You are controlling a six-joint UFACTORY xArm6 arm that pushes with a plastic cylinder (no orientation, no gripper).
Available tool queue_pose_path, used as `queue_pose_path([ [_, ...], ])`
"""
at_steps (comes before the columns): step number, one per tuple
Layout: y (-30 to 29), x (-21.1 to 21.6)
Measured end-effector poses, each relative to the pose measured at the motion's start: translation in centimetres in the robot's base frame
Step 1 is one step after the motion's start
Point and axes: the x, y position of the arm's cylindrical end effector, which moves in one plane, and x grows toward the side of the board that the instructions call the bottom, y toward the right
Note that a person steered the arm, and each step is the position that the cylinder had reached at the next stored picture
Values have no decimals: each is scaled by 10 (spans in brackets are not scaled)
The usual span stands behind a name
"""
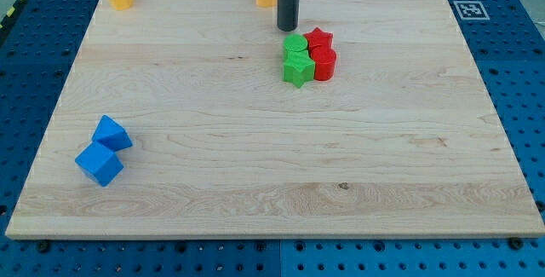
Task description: Push the red circle to the top left
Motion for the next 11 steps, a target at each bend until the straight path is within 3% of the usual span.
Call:
queue_pose_path([
  [3, 7, 87],
  [6, 91, 89],
  [8, 121, 120],
  [11, 143, 85],
])
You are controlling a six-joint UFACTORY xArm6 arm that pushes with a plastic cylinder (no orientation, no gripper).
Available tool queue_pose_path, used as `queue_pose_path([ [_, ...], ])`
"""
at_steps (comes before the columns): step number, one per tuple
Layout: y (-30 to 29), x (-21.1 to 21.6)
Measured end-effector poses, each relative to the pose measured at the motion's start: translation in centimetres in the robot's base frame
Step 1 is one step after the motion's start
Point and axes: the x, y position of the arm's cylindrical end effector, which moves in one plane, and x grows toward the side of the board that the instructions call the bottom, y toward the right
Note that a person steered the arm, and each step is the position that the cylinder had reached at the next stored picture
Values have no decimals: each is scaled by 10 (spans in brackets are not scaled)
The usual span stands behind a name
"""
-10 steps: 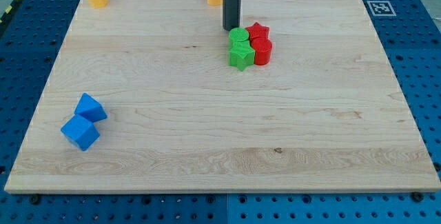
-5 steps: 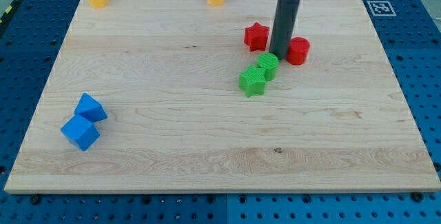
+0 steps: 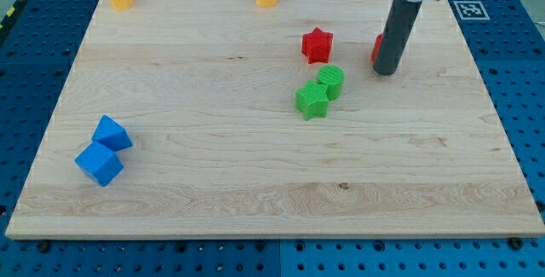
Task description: Push the red circle to the top left
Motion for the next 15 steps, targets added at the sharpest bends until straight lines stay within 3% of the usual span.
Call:
queue_pose_path([
  [6, 18, -113],
  [10, 29, -101],
  [15, 60, -121],
])
